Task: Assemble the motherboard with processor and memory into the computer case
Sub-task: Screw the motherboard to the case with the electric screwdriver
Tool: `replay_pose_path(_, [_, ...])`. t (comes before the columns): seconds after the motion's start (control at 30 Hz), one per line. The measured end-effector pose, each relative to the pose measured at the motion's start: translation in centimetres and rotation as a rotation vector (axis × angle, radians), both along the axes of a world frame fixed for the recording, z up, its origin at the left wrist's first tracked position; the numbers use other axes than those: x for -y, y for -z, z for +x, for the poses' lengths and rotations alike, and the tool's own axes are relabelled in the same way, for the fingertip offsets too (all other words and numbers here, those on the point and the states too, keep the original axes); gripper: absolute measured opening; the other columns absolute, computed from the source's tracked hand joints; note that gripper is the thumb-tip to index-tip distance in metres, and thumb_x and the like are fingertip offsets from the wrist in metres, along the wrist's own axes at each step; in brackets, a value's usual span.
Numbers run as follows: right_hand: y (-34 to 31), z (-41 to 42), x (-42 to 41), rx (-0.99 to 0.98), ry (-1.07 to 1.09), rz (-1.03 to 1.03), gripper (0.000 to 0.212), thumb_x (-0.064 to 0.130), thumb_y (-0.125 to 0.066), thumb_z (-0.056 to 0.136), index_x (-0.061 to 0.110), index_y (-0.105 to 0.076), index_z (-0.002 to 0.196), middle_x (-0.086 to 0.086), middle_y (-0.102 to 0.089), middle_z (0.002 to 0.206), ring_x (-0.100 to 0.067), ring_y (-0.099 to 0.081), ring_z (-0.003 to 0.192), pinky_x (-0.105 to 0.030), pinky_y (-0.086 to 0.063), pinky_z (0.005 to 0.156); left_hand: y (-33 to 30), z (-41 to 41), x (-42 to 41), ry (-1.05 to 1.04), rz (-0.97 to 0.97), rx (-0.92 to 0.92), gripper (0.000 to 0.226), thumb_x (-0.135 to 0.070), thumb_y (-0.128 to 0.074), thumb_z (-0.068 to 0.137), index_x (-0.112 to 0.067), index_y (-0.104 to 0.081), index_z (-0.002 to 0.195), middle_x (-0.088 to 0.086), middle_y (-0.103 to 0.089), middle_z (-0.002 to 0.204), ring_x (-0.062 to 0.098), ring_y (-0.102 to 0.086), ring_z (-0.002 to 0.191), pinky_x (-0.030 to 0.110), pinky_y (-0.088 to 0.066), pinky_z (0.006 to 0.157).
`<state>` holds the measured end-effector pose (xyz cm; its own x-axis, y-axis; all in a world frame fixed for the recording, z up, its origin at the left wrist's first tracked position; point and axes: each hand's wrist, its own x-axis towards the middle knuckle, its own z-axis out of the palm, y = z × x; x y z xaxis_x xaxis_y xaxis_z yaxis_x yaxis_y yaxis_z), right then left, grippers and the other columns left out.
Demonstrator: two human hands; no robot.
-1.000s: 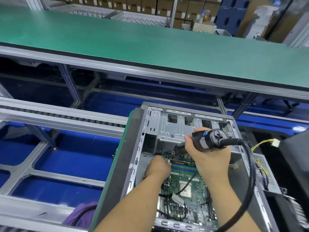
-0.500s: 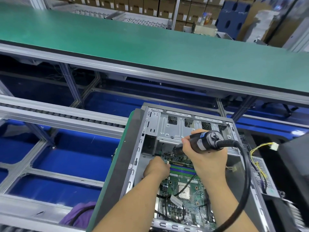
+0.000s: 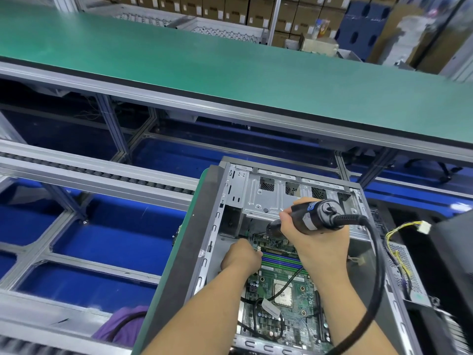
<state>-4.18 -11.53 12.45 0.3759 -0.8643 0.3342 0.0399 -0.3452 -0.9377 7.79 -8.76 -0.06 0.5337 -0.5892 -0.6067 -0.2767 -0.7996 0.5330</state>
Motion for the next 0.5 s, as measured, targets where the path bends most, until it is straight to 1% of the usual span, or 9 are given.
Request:
replay_pose_path(0.07, [0.00, -0.04, 0.08, -0.003, -0.005, 0.008, 0.019, 0.035, -0.078, 0.072, 0.039, -0.070, 0.089, 0.007, -0.074, 0.079, -0.007, -0.071, 0.074, -0.017, -0.056, 0.073, 0.01, 0.03, 0.03, -0.002, 0.007, -0.002, 0.053, -0.041, -0.060, 0.095, -0.010, -0.047, 0.137, 0.008, -0.060, 0.129, 0.029, -0.060, 0.111, 0.033, -0.050, 0.087])
replay_pose_path(0.17, [-0.19, 0.01, -0.08, 0.003, -0.012, 0.009, 0.019, 0.035, -0.077, 0.071, 0.041, -0.070, 0.088, 0.008, -0.073, 0.078, -0.004, -0.070, 0.073, -0.015, -0.055, 0.072, 0.02, 0.00, 0.08, -0.010, 0.004, -0.012, 0.055, -0.041, -0.060, 0.095, -0.011, -0.046, 0.138, 0.008, -0.060, 0.131, 0.030, -0.060, 0.113, 0.033, -0.050, 0.087])
replay_pose_path(0.27, [-0.48, 0.08, -0.39, -0.014, -0.012, 0.008, 0.016, 0.034, -0.078, 0.070, 0.042, -0.070, 0.081, 0.003, -0.071, 0.073, -0.003, -0.067, 0.067, -0.015, -0.055, 0.069, -0.01, -0.01, 0.11, -0.010, -0.002, -0.013, 0.056, -0.041, -0.059, 0.095, -0.011, -0.044, 0.140, 0.008, -0.058, 0.133, 0.029, -0.059, 0.115, 0.032, -0.049, 0.087])
replay_pose_path(0.33, [-0.57, 0.16, -0.36, -0.027, -0.022, -0.002, 0.021, 0.021, -0.081, 0.073, 0.039, -0.070, 0.078, 0.004, -0.071, 0.070, -0.003, -0.065, 0.064, -0.015, -0.054, 0.068, -0.02, -0.01, 0.08, -0.007, -0.005, -0.009, 0.056, -0.041, -0.059, 0.096, -0.011, -0.044, 0.140, 0.008, -0.058, 0.135, 0.029, -0.058, 0.117, 0.032, -0.047, 0.087])
replay_pose_path(0.43, [-0.38, 0.18, -0.14, -0.056, -0.021, -0.032, 0.031, -0.001, -0.080, 0.080, 0.028, -0.069, 0.078, 0.008, -0.070, 0.067, -0.001, -0.065, 0.063, -0.013, -0.053, 0.066, -0.09, -0.04, 0.00, 0.003, -0.003, -0.001, 0.054, -0.040, -0.059, 0.096, -0.010, -0.045, 0.140, 0.009, -0.058, 0.135, 0.030, -0.058, 0.118, 0.032, -0.047, 0.086])
replay_pose_path(0.5, [-0.18, 0.13, -0.02, -0.060, -0.017, -0.042, 0.029, -0.005, -0.079, 0.081, 0.022, -0.067, 0.080, 0.004, -0.068, 0.066, 0.000, -0.063, 0.061, -0.011, -0.052, 0.064, -0.19, -0.02, -0.03, 0.011, -0.001, 0.005, 0.054, -0.040, -0.059, 0.096, -0.010, -0.045, 0.139, 0.009, -0.058, 0.134, 0.029, -0.058, 0.117, 0.032, -0.047, 0.086])
